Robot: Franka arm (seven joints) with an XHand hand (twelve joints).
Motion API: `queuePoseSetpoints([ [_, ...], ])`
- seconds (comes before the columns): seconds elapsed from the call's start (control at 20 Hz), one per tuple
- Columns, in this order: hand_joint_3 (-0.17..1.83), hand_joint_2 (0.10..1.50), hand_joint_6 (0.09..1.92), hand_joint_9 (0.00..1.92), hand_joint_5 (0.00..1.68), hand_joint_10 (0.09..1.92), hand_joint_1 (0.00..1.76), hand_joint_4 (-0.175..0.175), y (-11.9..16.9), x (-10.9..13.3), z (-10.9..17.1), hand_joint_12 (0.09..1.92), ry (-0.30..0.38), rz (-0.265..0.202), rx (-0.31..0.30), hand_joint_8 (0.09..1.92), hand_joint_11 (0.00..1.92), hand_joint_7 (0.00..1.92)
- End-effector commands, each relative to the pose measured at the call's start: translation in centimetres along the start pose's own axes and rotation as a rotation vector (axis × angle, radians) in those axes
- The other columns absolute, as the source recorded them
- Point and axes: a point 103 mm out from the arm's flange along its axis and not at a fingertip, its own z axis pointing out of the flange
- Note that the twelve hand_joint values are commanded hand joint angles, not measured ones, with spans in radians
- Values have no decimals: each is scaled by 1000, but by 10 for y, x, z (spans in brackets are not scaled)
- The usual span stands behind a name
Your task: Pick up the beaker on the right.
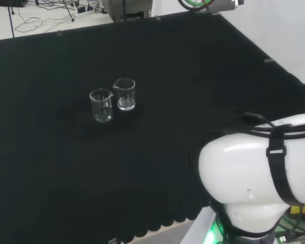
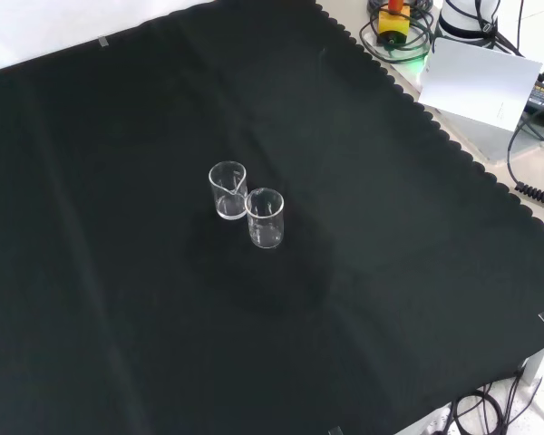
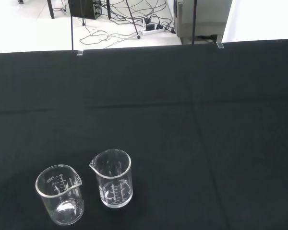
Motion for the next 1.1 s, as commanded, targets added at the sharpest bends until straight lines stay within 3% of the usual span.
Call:
queuePoseSetpoints([
  [0.05, 424, 1138, 87, 441, 260, 87, 172, -15, -1, 9, 0, 1300, -23, -8, -12, 87, 0, 247],
  [0.15, 332, 1265, 87, 407, 237, 87, 41, -13, -1, 13, 0, 1288, -31, -11, -16, 87, 0, 195],
  [0.25, 301, 1300, 87, 398, 232, 87, 9, -12, -1, 14, -1, 1284, -33, -11, -17, 87, 0, 182],
  [0.6, 287, 1313, 87, 396, 231, 87, 0, -11, -1, 0, 4, 1280, -11, 20, -6, 87, 0, 177],
  [1.1, 279, 1317, 87, 396, 233, 87, 0, -13, 10, -23, 37, 1280, 28, 79, 44, 87, 0, 180],
])
